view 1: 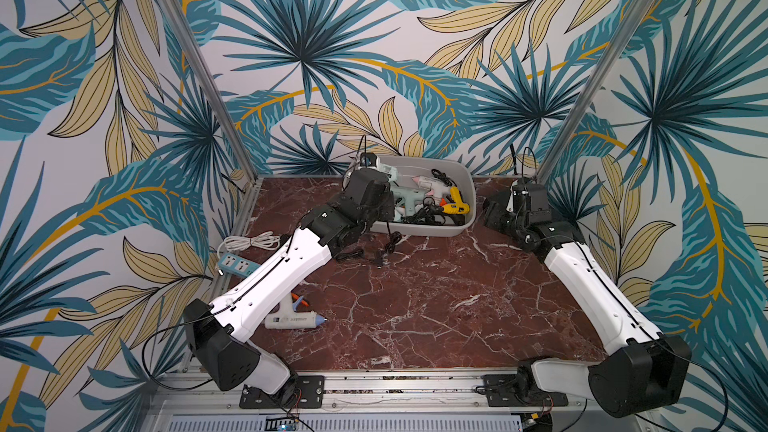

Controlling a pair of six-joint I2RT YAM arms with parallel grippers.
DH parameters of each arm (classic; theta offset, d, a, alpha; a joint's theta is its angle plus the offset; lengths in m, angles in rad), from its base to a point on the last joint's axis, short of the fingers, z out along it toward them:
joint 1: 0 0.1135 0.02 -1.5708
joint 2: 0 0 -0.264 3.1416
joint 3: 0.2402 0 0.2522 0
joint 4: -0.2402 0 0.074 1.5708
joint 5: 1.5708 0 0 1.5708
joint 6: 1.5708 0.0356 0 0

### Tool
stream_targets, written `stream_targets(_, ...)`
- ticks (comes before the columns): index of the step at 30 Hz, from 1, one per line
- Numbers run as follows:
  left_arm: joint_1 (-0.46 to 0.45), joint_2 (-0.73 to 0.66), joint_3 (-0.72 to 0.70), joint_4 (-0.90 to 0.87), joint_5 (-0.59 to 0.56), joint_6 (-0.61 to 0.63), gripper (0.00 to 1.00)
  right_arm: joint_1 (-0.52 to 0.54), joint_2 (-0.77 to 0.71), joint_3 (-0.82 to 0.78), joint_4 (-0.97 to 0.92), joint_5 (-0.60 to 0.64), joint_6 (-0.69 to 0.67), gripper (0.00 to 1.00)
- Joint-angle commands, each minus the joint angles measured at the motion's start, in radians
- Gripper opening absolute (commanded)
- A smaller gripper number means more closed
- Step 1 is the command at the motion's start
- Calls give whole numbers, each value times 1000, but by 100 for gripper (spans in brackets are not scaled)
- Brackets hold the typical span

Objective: Put the hot melt glue gun into the storage box
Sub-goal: Pick up the hot melt adhesive gun from the center of the board, then place the hot melt adhesive gun in the storage box.

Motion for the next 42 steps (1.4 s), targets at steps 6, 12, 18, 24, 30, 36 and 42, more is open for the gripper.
stream_targets(6, 92, 158, 283, 88, -43, 165, 0, 7, -15, -47, 34, -26, 22, 68)
stream_targets(12, 156, 304, 462, 58, -134, 247, 0, 8, -21, -59, 34, -34, 28, 68)
stream_targets(18, 230, 433, 544, 17, -114, 224, 0, 11, -25, -61, 33, -42, 32, 68)
stream_targets(24, 240, 602, 662, -25, -67, 202, 0, 12, -32, -61, 26, -49, 39, 68)
stream_targets(30, 235, 785, 824, -89, 42, 138, 0, 16, -48, -64, 17, -52, 42, 68)
stream_targets(36, 234, 906, 862, -12, 118, 104, 0, 17, -51, -64, 11, -59, 44, 68)
stream_targets(42, 232, 981, 882, 43, 183, 70, 0, 21, -48, -64, 5, -65, 49, 68)
